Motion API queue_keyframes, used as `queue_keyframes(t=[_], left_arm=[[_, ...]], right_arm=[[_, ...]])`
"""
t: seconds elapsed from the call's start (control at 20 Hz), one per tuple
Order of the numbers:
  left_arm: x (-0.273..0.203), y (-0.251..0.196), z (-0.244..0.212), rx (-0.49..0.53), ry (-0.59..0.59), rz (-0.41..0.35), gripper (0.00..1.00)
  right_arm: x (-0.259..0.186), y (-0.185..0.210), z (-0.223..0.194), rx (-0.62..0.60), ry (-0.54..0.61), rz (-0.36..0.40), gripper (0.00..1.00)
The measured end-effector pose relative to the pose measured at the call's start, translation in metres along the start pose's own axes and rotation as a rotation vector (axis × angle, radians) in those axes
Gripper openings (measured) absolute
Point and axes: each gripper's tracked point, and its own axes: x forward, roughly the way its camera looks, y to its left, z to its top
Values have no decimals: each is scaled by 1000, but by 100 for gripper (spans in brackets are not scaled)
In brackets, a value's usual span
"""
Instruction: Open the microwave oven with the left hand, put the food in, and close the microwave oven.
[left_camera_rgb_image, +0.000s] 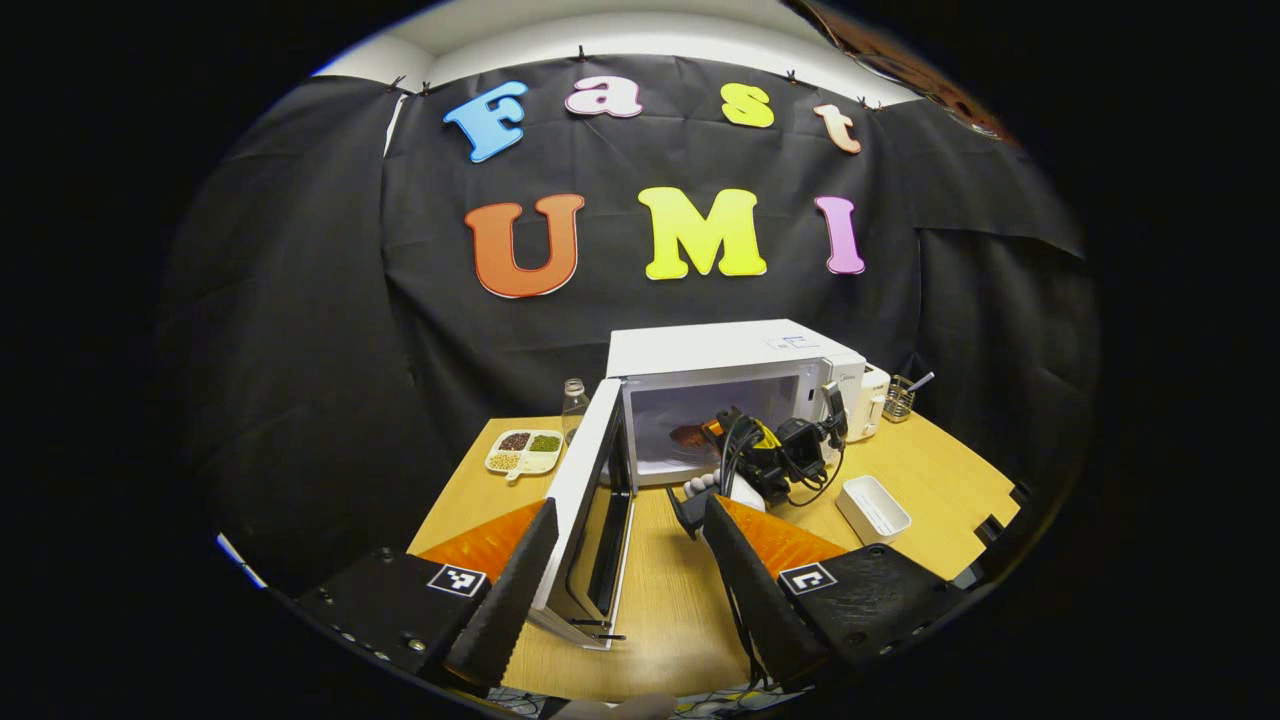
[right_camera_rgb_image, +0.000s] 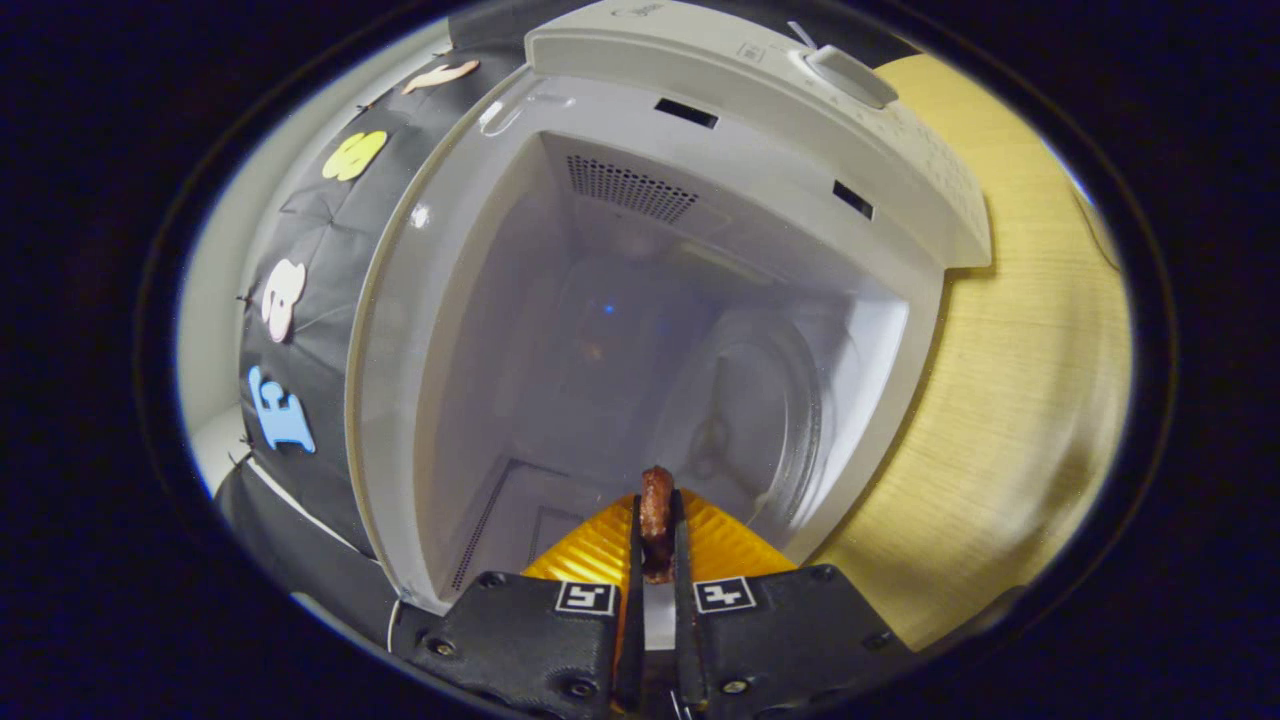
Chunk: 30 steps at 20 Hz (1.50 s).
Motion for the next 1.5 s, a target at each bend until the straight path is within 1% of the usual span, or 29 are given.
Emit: queue_keyframes(t=[0.1, 0.2, 0.4, 0.45, 0.55, 0.6, 0.65, 0.7, 0.75, 0.8, 0.85, 0.95, 1.0, 1.05, 1.1, 1.15, 1.2, 1.3, 1.35, 1.4, 1.45, 1.5], left_arm=[[0, 1, 1, -5, -2, -3, 90], [-3, 1, 0, -7, -3, -7, 90], [-5, 4, -1, 6, -3, 3, 91], [-7, 2, -1, 2, -1, -1, 91], [-7, 1, -2, 1, -3, -1, 91], [-7, 1, -1, 1, -7, -1, 90], [-8, 1, 0, 0, -8, 1, 90], [-8, 2, 3, 1, -18, 10, 90], [-8, 3, 5, 4, -21, 11, 91], [-9, 3, 6, 3, -27, 17, 90], [-10, 3, 10, -1, -40, 16, 90], [-13, 7, 18, -12, -58, 22, 90], [-15, 10, 24, -15, -70, 29, 90], [-19, 13, 28, -20, -85, 32, 90], [-20, 17, 33, -25, -97, 38, 90], [-22, 21, 37, -32, -106, 46, 90], [-24, 26, 42, -40, -121, 50, 90], [-27, 36, 49, -47, -142, 68, 90], [-28, 41, 52, -50, -154, 78, 90], [-30, 43, 55, -54, -168, 86, 90], [-31, 46, 58, -54, -178, 92, 90], [-33, 49, 59, -49, -188, 105, 90]], right_arm=[[4, -7, 8, -51, -41, -27, 17], [5, -15, 9, -105, -52, -56, 20], [7, -29, 11, -301, -62, -119, 33], [6, -33, 15, -348, -69, -129, 41], [9, -32, 17, -437, -69, -123, 43], [5, -31, 18, -475, -66, -131, 53], [1, -30, 20, -507, -66, -138, 75], [1, -28, 25, -527, -68, -141, 80], [-1, -27, 28, -565, -77, -141, 74], [-10, -24, 33, -607, -71, -147, 89], [-17, -17, 37, -629, -68, -137, 100], [-38, -5, 46, -676, -47, -122, 100], [-52, -3, 51, -710, -27, -123, 89], [-68, 1, 59, -755, -11, -118, 100], [-87, 5, 66, -800, 7, -117, 100], [-106, 11, 73, -841, 30, -107, 89], [-126, 16, 80, -884, 52, -92, 100], [-165, 21, 99, -962, 95, -91, 100], [-183, 25, 109, -992, 106, -81, 90], [-201, 28, 119, -1023, 116, -79, 100], [-218, 29, 129, -1048, 125, -77, 90], [-238, 32, 140, -1065, 130, -76, 100]])
